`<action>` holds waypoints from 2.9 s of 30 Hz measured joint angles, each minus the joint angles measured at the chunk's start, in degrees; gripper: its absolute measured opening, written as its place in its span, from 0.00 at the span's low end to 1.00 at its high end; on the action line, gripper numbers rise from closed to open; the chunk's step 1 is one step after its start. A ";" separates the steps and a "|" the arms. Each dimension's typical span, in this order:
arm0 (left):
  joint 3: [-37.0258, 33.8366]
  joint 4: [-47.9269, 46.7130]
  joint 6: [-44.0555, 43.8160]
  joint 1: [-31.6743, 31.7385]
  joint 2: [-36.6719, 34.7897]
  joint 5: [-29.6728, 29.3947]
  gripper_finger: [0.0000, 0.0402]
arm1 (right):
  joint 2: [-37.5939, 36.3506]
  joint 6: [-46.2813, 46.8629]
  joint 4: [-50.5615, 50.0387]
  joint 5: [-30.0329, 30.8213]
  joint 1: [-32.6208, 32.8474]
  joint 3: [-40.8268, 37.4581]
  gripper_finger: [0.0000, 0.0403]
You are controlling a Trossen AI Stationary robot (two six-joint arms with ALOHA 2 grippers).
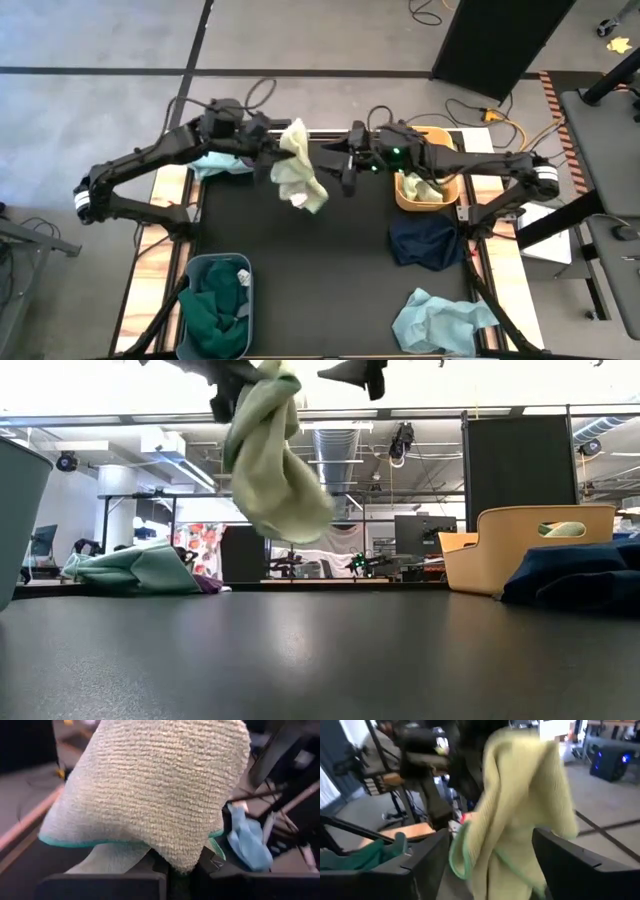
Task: Sort microfiber towel by color & place in baskets
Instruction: Put the light green microfiber towel into the yellow bin
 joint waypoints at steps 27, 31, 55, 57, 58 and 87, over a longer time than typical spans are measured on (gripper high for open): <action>9.14 -1.87 1.99 -0.09 1.10 -2.06 0.22 | 15.14 8.76 -5.82 1.43 -1.45 19.68 0.10; 16.79 -18.70 8.66 -0.13 1.51 -8.35 0.33 | 12.66 5.76 -17.55 4.36 -2.28 21.80 0.06; 10.13 -34.03 8.28 -0.13 -4.30 -28.78 0.49 | -7.31 16.20 -56.16 42.32 -16.23 -7.24 0.05; 9.71 -33.56 7.94 -0.13 -4.24 -28.55 0.49 | -8.91 16.21 -49.16 42.16 -16.14 -11.65 0.05; 9.65 -33.34 7.91 -0.13 -4.19 -28.53 0.49 | -9.83 16.10 -44.91 42.10 -16.14 -13.64 0.05; 9.92 -32.07 5.78 -0.20 -3.88 -26.89 0.49 | -23.01 53.67 -41.34 31.58 -20.49 -40.12 0.05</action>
